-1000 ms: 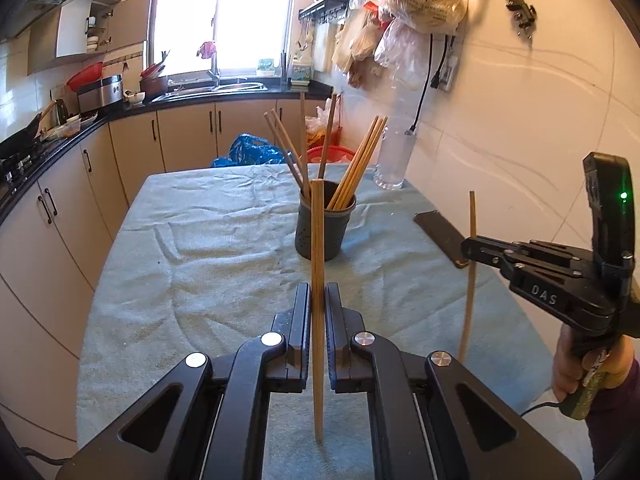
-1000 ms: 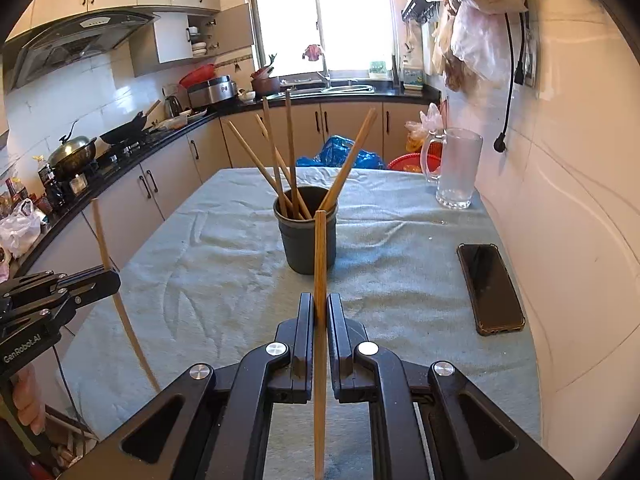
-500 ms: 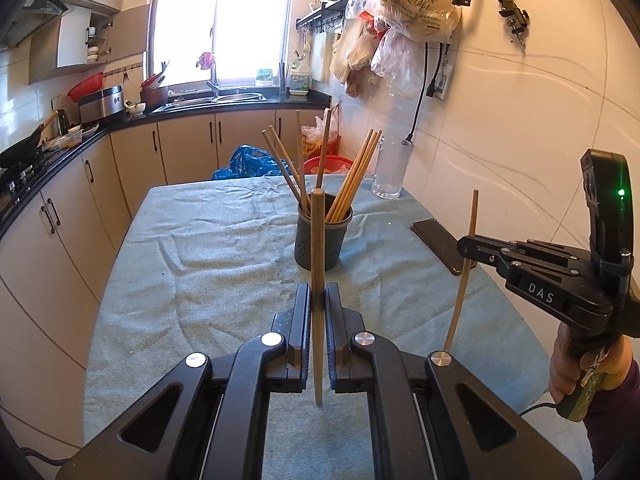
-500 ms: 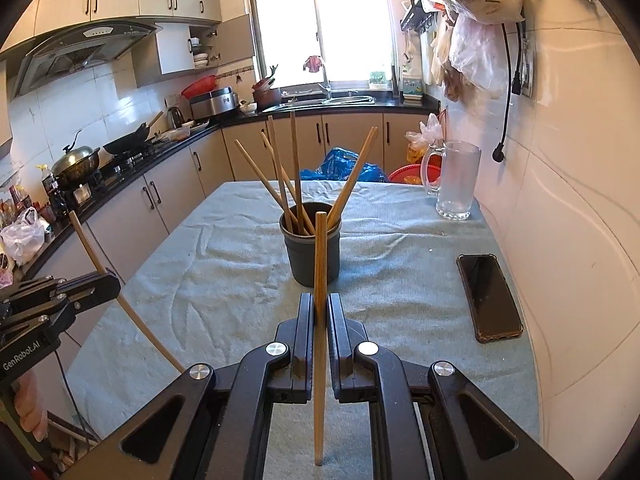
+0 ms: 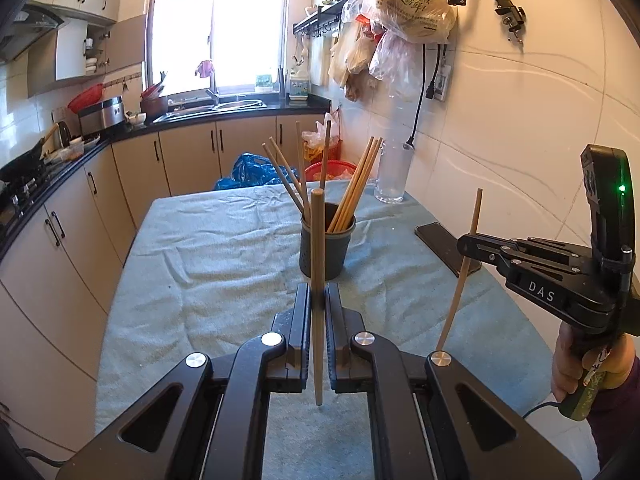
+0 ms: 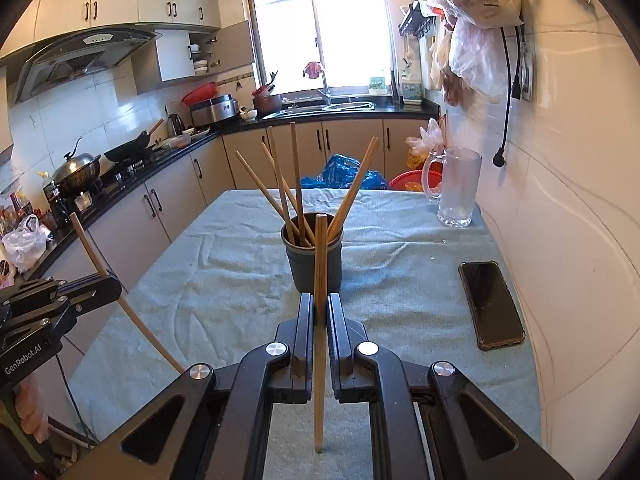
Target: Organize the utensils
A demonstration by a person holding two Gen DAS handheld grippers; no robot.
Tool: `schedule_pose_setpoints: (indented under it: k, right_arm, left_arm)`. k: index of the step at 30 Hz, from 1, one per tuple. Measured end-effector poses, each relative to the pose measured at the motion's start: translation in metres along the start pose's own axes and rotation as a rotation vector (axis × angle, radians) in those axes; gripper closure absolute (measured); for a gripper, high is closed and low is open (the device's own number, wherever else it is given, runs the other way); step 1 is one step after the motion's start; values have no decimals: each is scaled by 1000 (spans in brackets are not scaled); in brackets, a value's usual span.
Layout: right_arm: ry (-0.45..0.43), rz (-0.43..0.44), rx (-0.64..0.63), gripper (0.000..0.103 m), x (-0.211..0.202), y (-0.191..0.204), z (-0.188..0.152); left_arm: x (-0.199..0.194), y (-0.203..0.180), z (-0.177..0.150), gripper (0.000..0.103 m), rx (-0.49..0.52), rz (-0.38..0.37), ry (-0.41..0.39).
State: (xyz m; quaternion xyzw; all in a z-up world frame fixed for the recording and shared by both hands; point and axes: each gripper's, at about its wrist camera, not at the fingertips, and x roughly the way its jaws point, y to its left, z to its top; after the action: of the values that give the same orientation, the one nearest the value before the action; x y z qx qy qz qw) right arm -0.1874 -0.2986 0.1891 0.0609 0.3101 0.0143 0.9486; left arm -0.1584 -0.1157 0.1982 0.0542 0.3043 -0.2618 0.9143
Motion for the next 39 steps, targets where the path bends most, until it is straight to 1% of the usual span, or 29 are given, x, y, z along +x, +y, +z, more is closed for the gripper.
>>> schedule_pose_setpoints:
  k: [8,16,21,39]
  right_arm:
    - [-15,-3,-2,96,-2,4,4]
    - [-24,-8,-4,96,-6,5,5]
    - [-28,-10,-5,96,-8,5,6]
    - [-39,-11,3,96,-13,4,12]
  left_arm:
    - [5,-1,8,97,18,41,20]
    - [13,0,8,97,34,91,56]
    - [16,2,9,97,35,107,69]
    - [16,1,11,97,52,108,70]
